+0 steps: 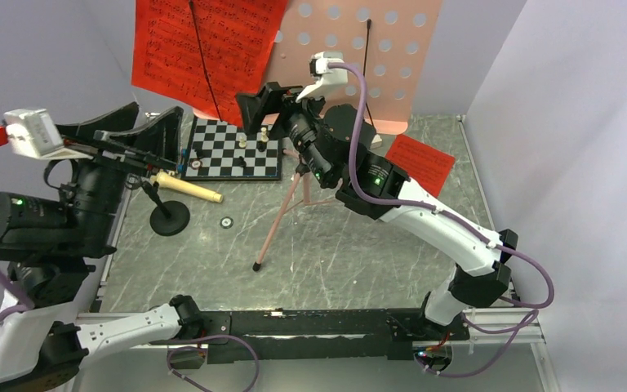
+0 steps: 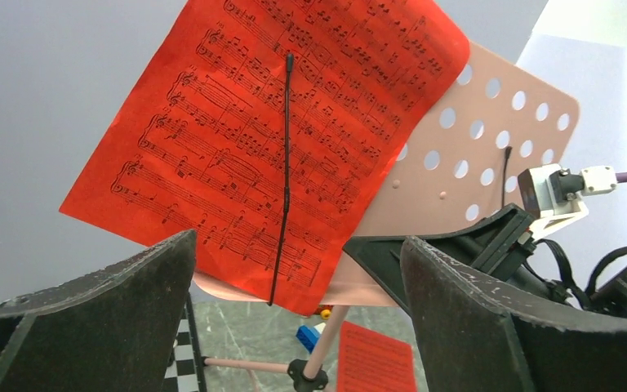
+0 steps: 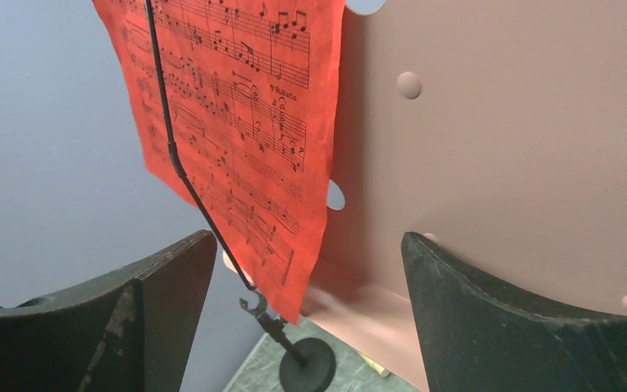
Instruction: Pack up the instrument practice props
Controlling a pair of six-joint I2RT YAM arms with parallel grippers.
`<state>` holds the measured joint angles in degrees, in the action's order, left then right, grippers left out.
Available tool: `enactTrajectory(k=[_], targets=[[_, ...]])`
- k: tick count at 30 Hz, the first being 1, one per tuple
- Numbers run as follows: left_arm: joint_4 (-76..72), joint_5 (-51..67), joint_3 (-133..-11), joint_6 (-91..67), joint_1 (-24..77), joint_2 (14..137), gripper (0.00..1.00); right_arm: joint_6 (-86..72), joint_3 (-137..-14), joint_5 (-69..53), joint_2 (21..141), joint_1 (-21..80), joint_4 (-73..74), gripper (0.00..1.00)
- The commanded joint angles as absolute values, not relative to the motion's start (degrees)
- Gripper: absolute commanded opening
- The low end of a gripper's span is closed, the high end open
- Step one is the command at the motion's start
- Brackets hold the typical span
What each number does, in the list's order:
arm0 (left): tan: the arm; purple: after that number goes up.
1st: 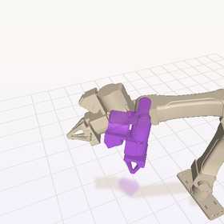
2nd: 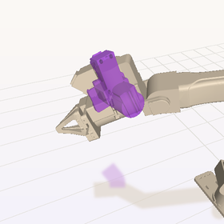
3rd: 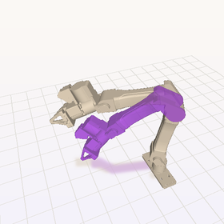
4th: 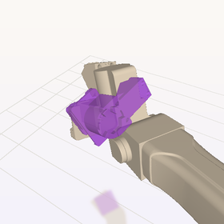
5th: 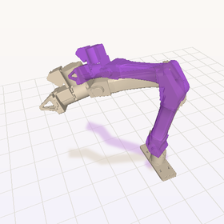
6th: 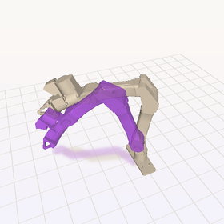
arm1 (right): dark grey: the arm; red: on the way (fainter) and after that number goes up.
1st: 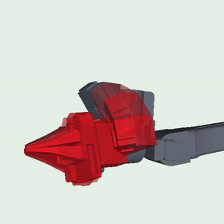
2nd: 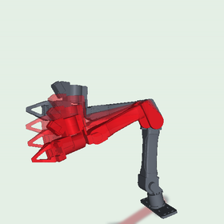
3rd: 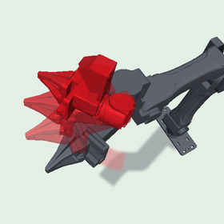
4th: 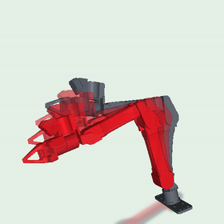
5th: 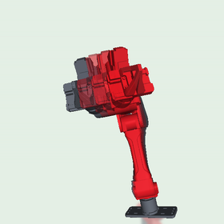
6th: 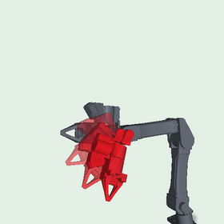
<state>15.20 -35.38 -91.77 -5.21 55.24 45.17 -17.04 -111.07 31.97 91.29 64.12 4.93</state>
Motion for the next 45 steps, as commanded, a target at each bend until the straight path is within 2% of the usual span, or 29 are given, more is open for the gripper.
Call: enactTrajectory(k=[1, 14, 20, 25, 29, 37, 45], targets=[[10.94, -38.55, -90.75, -0.71, 55.38, 47.76, 0.98, -20.08, -114.37, 27.28, 92.77, 63.38, 6.28, 0.87], [7.05, -34.98, -89.46, 1.08, 50.16, 49.62, 0.77, -19.77, -118.12, 26.52, 96.90, 62.21, 6.77, 0.71], [12.27, -23.96, -90.88, -6.79, 40.25, 51.77, 0.86, -19.26, -116.96, 25.77, 96.45, 61.88, 4.94, 0.54], [11.14, -13.62, -89.08, -13.46, 31.37, 52.51, 0.85, -19.07, -117.28, 24.73, 96.79, 61.51, 4.93, 0.45], [7.69, -9.08, -87.81, -15.80, 28.52, 52.74, 0.85, -18.94, -116.45, 24.16, 96.59, 61.10, 4.47, 0.35], [6.02, -1.50, -90.73, -19.36, 23.12, 56.64, 0.87, -20.26, -110.62, 22.17, 93.64, 59.29, 0.80, 0.00], [1.86, 4.23, -91.19, -24.03, 17.60, 59.75, 0.83, -19.97, -110.30, 19.87, 93.08, 58.46, 0.71, 0.00]])
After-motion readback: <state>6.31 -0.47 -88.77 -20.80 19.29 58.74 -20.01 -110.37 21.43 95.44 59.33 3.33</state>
